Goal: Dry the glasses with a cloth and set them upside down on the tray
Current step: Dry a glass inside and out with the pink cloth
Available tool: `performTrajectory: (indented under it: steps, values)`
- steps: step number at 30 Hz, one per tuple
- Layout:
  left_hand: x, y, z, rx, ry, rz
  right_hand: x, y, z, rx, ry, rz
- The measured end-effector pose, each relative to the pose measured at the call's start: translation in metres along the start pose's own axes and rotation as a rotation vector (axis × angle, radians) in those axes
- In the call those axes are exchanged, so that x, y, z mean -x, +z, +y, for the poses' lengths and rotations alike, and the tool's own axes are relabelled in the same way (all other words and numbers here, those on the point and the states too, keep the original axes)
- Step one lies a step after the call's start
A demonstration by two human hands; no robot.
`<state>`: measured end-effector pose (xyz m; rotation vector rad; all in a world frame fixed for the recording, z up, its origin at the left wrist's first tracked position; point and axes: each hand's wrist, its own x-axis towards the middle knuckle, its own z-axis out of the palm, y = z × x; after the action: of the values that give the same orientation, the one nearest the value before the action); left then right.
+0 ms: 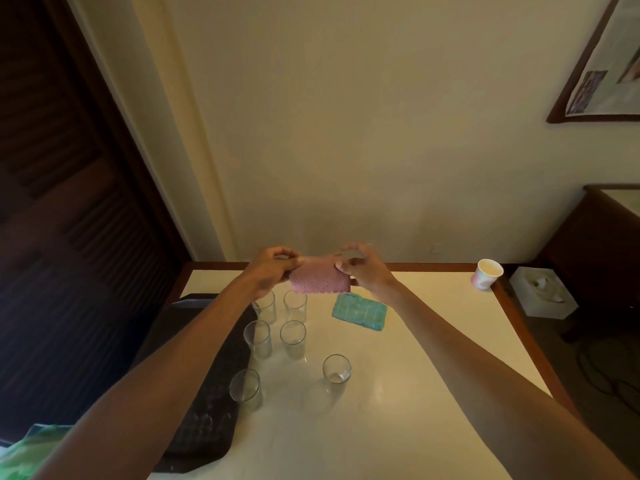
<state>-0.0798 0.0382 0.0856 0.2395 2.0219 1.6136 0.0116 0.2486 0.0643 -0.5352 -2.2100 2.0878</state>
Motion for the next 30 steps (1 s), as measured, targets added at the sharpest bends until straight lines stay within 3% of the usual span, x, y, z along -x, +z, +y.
performTrajectory:
  steps: [5,11,17,23,26,30]
  values:
    - [0.007,-0.002,0.004,-0.284,0.082,-0.135,0.005,-0.005,-0.007,0.220,-0.094,-0.145]
    - [0.000,0.003,-0.002,-0.567,0.138,-0.162,0.008,-0.005,-0.005,0.704,-0.271,-0.089]
    - [-0.002,0.009,0.001,-0.668,0.100,-0.183,0.010,-0.002,-0.007,0.856,-0.298,-0.058]
    - [-0.007,0.008,0.007,-0.677,0.052,-0.189,0.007,-0.008,-0.011,0.848,-0.189,-0.073]
    - [-0.004,0.005,0.011,-0.650,-0.014,-0.275,0.009,-0.011,-0.013,0.813,-0.088,-0.118]
    - [0.001,0.002,0.007,-0.381,-0.107,-0.418,0.014,-0.026,-0.012,0.508,0.065,-0.261]
